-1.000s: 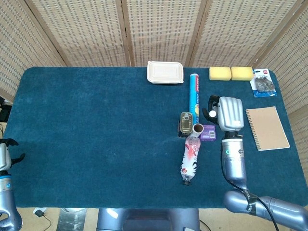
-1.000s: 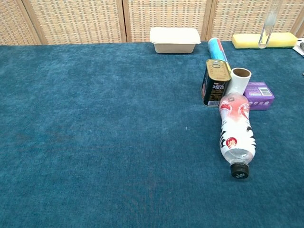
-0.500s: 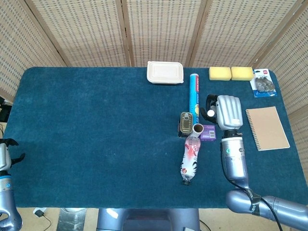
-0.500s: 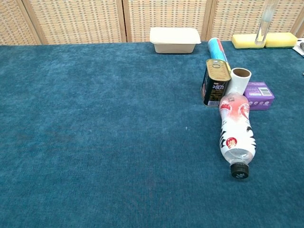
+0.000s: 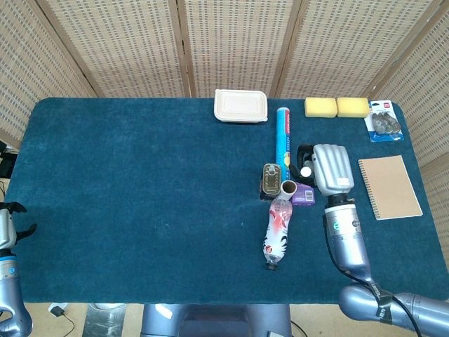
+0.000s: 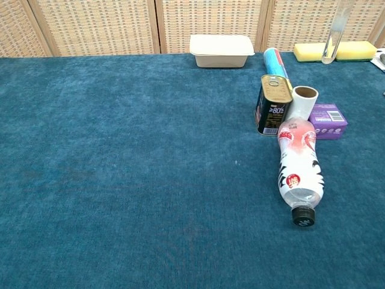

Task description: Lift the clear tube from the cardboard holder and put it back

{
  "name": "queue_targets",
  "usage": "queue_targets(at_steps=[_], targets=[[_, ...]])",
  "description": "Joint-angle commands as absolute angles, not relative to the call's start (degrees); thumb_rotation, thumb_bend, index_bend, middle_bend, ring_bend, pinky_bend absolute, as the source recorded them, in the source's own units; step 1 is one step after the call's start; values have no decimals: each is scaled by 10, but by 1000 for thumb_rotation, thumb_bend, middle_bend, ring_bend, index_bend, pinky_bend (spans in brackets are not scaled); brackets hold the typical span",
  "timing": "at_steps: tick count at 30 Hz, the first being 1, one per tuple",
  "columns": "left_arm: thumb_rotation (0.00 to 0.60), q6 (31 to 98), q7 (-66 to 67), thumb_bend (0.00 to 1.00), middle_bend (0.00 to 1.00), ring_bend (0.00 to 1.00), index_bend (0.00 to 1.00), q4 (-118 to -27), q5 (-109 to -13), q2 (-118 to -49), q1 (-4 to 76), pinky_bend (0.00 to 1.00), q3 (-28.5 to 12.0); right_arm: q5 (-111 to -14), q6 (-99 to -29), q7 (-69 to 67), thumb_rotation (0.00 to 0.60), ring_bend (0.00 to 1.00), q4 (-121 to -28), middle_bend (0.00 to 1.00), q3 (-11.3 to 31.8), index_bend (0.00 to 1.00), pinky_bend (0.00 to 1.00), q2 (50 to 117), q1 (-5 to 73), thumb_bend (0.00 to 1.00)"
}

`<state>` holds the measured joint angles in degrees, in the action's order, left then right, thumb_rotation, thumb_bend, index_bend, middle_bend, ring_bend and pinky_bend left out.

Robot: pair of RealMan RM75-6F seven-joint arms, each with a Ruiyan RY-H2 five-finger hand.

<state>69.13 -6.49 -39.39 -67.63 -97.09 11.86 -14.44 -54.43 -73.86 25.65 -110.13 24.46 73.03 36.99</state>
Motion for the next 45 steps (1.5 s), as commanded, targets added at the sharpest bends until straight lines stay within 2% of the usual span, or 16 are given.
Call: queue_targets(at_steps=[1,4,6,12,18,23,25,27,30,34,35,38,41,42,43,45], targets=[[600,692,-65,159,445,251,478,-394,-677,-971,118,340,-144,-517,-711,255,600,1000,-1089,1000,249,793,901,706,377,406],[600,691,-66,158,445,251,478,-394,-677,-971,118,340,-144,-460,-720,275,600,1000,-1038,1000,271,792,901,716,396,405],[600,691,-66,159,445,251,478,-394,-676,-971,119,341,-144,-447,-727,273,600,1000,-1045,1000,273,792,901,721,397,406],[600,691,-62,159,445,251,478,-394,-675,-971,119,340,-145,-527,-706,256,600,1000,-1116,1000,221,792,900,682,373,405],[600,692,-66,159,445,251,478,-394,-677,-971,118,340,-144,-422,-737,231,600,1000,-1031,1000,287,792,897,708,393,408],[600,688,-60,159,445,251,478,-393,-675,-971,121,340,-145,-556,-738,210,600,1000,-1117,1000,213,793,895,681,355,405],[600,690,-60,159,445,251,478,-394,-675,-972,120,340,-145,-564,-747,198,600,1000,-1107,1000,221,793,896,676,352,404],[600,693,-62,159,445,251,479,-395,-676,-971,118,340,-144,-505,-755,194,600,1000,-1053,1000,263,793,896,689,368,403],[600,693,-66,158,445,251,478,-395,-677,-971,117,340,-144,-448,-757,211,600,1000,-1040,1000,288,793,892,695,383,405],[600,688,-61,159,445,251,478,-393,-675,-971,120,340,-145,-566,-754,223,600,1000,-1140,1000,213,793,891,654,349,404],[600,688,-61,159,445,251,478,-393,-675,-971,121,340,-145,-583,-756,220,600,1000,-1143,1000,209,793,891,648,345,403],[600,691,-62,159,445,251,478,-394,-676,-971,119,340,-144,-558,-777,217,600,1000,-1091,1000,242,793,892,665,358,402],[600,693,-67,159,445,251,478,-395,-677,-970,118,341,-144,-440,-763,237,600,1000,-1004,1000,288,792,890,701,391,402],[600,692,-68,159,445,251,478,-394,-677,-970,118,341,-144,-427,-758,247,600,1000,-1001,1000,289,792,888,706,399,402],[600,691,-68,159,445,251,478,-394,-677,-970,118,340,-144,-447,-757,253,600,1000,-1017,1000,273,793,887,708,398,403],[600,689,-65,158,445,251,478,-393,-676,-971,120,340,-144,-532,-735,247,600,1000,-1052,1000,211,793,885,688,377,401]])
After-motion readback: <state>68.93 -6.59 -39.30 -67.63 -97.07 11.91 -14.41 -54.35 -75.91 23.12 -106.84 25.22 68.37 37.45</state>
